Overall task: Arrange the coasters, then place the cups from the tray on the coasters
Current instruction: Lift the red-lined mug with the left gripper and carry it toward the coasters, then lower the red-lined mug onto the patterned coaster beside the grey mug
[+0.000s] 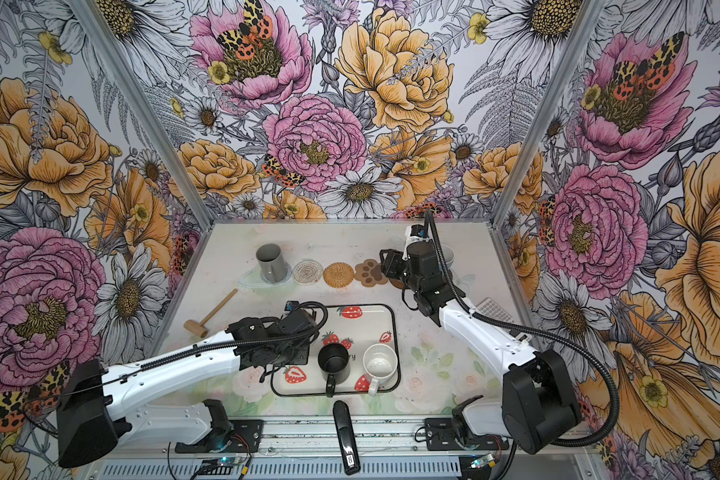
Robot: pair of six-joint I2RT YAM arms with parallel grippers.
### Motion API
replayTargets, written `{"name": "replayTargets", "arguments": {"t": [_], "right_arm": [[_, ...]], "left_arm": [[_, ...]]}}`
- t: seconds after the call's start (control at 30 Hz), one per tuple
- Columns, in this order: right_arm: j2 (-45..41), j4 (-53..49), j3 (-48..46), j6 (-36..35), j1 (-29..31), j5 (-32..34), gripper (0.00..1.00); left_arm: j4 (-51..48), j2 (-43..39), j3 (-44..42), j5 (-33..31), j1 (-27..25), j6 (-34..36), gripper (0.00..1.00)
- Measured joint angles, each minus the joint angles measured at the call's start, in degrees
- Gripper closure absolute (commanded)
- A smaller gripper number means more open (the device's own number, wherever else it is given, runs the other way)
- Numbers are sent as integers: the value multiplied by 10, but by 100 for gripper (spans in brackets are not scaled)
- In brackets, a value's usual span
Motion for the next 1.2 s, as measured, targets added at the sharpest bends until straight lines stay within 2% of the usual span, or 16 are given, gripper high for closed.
{"name": "replayTargets", "arguments": {"t": [0.43,0.8,1.2], "right_arm": [[21,0,0,0,-35,-23,47],[30,1,0,0,-57,-37,48],[48,1,0,0,-65,-54,49]], "left_arm": [[10,122,131,-29,112,110,100],[71,239,212,-21,208,181,100],[113,371,333,7,253,221,100]]}}
